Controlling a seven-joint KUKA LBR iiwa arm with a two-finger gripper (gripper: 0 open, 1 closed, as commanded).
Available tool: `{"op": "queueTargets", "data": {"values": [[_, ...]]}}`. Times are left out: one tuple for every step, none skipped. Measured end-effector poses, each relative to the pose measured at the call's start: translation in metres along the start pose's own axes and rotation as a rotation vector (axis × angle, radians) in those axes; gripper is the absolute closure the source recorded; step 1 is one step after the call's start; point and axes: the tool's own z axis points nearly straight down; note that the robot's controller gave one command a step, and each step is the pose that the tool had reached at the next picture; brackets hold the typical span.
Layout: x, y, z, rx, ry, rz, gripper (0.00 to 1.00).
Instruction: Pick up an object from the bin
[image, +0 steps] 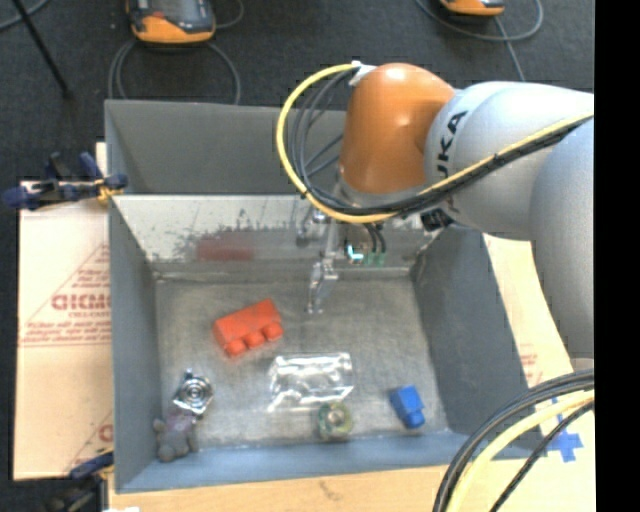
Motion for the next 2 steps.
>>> {"op": "queueTargets", "data": {"values": [[0.042,0.032,0.095,0.001,-0.014,-0.166,0.00],[0.044,0.079,0.102,0.000,-0.015,-0.334,0.00]]}}
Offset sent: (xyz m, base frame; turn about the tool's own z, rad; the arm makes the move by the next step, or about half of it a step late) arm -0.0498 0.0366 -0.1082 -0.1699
